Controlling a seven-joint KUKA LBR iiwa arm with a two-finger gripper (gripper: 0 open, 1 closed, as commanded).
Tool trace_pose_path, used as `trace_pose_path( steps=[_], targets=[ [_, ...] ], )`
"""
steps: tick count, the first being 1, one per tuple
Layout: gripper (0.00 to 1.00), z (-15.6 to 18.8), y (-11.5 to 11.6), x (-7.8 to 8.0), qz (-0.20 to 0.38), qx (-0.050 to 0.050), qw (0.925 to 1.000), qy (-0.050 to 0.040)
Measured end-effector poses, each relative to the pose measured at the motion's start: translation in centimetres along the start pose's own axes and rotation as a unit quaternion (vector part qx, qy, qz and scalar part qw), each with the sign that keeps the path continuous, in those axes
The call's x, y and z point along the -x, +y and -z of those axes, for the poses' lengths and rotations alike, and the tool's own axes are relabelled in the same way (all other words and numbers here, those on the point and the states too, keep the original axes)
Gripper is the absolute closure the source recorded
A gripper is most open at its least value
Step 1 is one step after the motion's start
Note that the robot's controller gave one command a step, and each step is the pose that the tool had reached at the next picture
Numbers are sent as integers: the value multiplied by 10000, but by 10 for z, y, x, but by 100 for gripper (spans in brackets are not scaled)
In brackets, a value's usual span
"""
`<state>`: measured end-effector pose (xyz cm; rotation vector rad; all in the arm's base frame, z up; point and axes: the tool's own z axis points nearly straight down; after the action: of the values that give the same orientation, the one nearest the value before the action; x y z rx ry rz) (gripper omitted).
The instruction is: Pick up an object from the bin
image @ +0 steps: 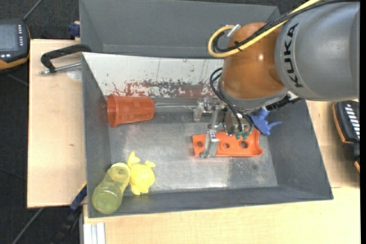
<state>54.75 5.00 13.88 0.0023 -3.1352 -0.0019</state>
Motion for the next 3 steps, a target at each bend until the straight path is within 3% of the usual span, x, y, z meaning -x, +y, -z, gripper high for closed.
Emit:
trace_pose_path(
  steps=[1,2,3],
  targets=[
    [0,5,0,2,-4,2,10000,-43],
    [0,-46,-52,12,-615,14,9981,-48],
    [0,-68,-72,-3,-32,3,10000,-37]
  ],
)
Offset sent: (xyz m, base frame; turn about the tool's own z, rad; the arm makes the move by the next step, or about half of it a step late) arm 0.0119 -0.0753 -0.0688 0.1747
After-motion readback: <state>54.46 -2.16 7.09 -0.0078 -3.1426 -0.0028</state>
